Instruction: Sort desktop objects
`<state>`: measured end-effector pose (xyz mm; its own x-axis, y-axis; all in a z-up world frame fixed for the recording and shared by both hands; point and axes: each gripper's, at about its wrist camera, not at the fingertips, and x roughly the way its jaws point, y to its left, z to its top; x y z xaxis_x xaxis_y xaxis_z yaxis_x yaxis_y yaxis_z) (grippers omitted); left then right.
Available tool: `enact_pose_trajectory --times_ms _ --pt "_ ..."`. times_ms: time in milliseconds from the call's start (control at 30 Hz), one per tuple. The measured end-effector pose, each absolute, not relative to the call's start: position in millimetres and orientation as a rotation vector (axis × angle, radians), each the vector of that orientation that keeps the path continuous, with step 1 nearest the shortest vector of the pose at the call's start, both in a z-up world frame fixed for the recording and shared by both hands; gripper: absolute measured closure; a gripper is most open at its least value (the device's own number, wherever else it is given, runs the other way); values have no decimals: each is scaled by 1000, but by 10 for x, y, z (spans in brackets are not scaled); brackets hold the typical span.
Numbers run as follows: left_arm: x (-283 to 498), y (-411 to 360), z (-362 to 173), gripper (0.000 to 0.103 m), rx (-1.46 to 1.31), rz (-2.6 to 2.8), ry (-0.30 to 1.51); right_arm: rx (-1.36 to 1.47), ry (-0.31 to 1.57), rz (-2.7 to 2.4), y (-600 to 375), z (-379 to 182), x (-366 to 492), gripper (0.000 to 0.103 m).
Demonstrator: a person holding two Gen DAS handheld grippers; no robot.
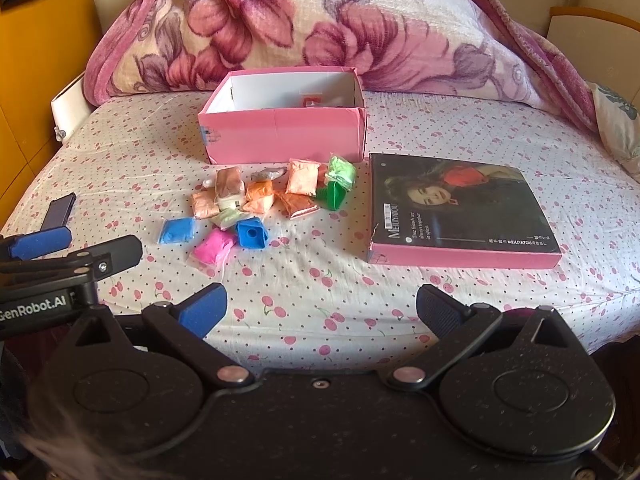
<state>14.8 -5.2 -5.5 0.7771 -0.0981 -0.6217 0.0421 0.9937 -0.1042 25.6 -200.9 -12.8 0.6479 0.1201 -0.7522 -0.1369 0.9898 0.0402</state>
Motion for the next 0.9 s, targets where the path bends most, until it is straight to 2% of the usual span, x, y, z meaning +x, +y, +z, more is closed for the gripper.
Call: enact_pose_trajectory --times_ms 633,900 --pt "431 123 -257 13 -120 -104 643 81 788 247 -2135 -253 567 1" --pt "752 338 -509 13 -121 -74 717 78 727 298 -2048 -441 875 1"
